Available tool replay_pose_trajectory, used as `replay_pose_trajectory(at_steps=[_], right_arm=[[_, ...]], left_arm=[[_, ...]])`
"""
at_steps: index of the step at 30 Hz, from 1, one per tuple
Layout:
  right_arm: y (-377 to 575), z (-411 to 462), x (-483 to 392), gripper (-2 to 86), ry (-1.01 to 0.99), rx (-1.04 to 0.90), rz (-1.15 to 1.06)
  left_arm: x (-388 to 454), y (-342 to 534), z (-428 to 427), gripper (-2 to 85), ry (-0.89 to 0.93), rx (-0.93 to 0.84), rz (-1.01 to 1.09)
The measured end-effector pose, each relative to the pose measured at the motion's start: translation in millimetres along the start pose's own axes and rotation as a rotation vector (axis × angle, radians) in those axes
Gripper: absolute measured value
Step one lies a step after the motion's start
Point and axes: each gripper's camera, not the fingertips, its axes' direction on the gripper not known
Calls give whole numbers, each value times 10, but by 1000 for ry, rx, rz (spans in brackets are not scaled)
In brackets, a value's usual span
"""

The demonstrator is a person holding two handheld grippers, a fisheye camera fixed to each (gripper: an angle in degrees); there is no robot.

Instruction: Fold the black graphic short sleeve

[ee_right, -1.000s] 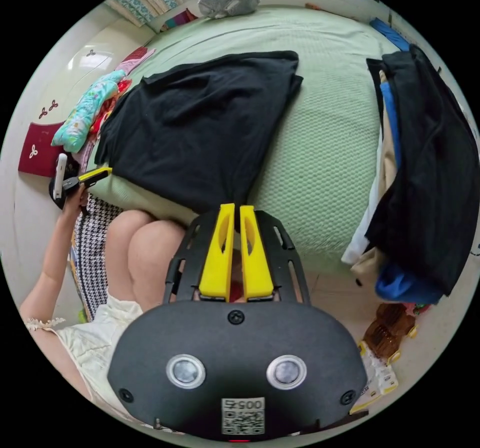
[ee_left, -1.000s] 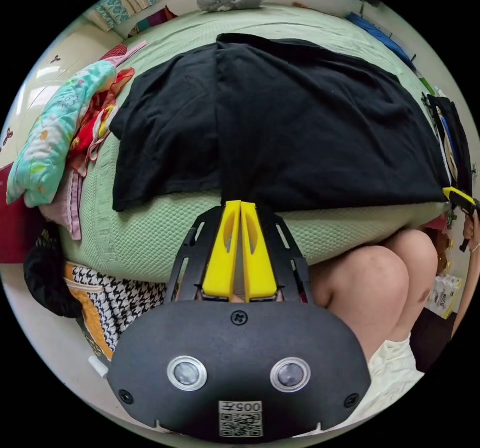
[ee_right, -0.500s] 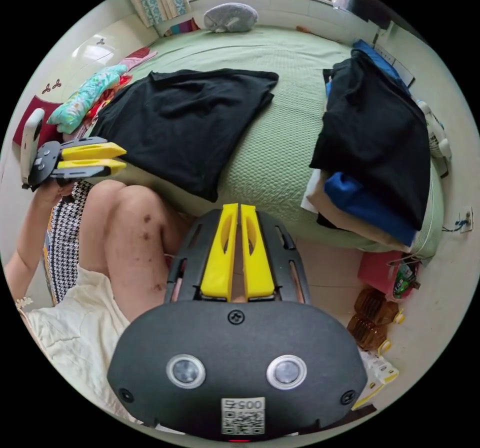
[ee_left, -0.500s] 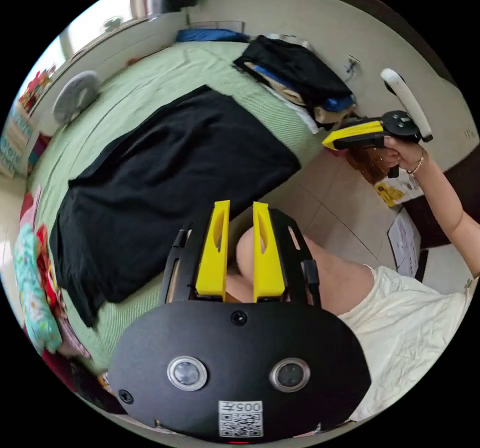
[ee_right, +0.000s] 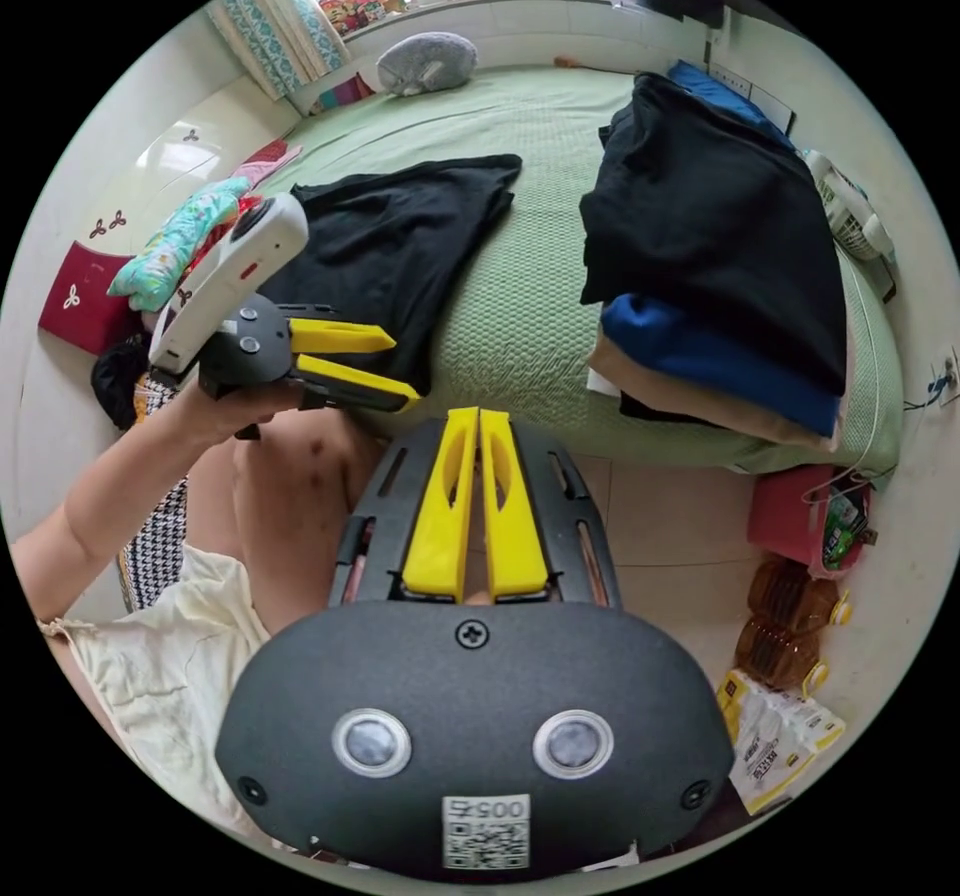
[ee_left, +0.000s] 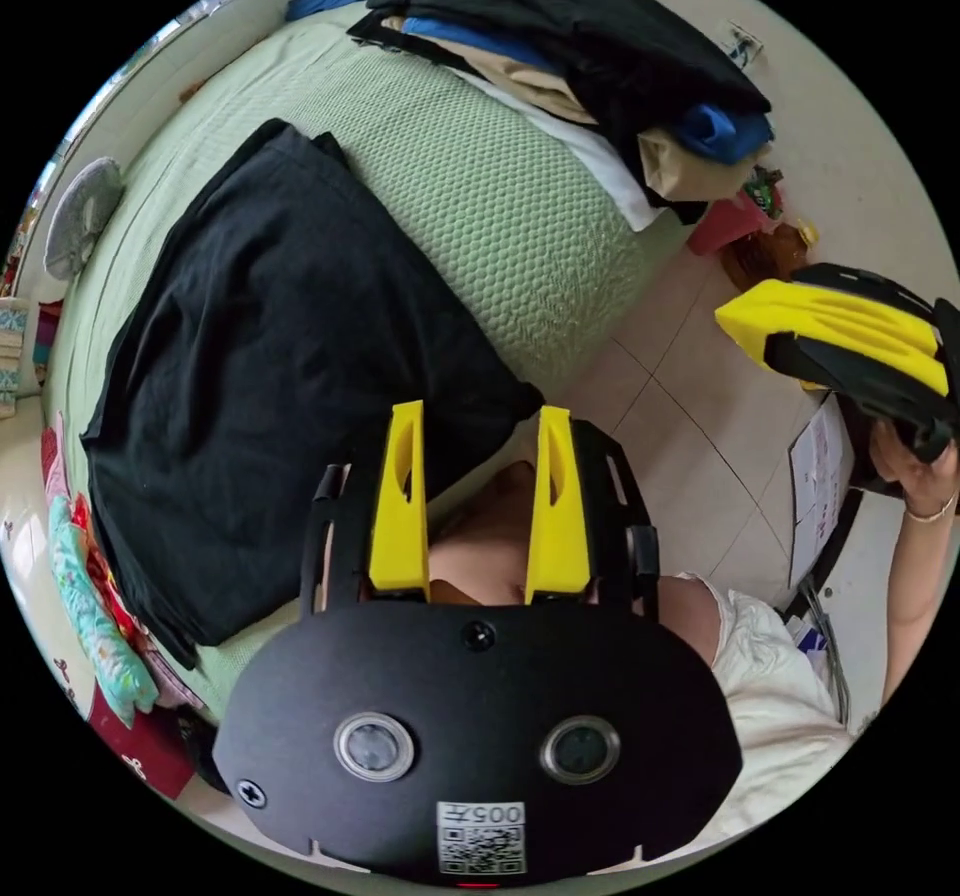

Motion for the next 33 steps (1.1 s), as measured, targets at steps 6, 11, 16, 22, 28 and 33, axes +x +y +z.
replay_pose_trajectory(at_steps=[6, 11, 16, 22, 28, 33], right_arm=[[-273, 17, 60, -7, 42, -10, -29], [-744, -47, 195, 15, 34, 13, 9], [-1442, 14, 464, 114, -162, 19, 88], [-2101, 300, 723, 129, -264, -77, 198], [-2391, 522, 882, 102, -254, -146, 288], [-2488, 573, 923, 94, -282, -148, 309]], left_arm=[[-212, 96, 12, 55, 104, 31, -62], [-310, 348, -126, 43, 116, 118, -58], [-456, 638, -299, 39, 158, 204, -73], [-554, 848, -324, 30, 184, 240, -60], [-662, 1006, -257, 29, 243, 255, -68], [-692, 1150, -278, 29, 253, 276, -48]])
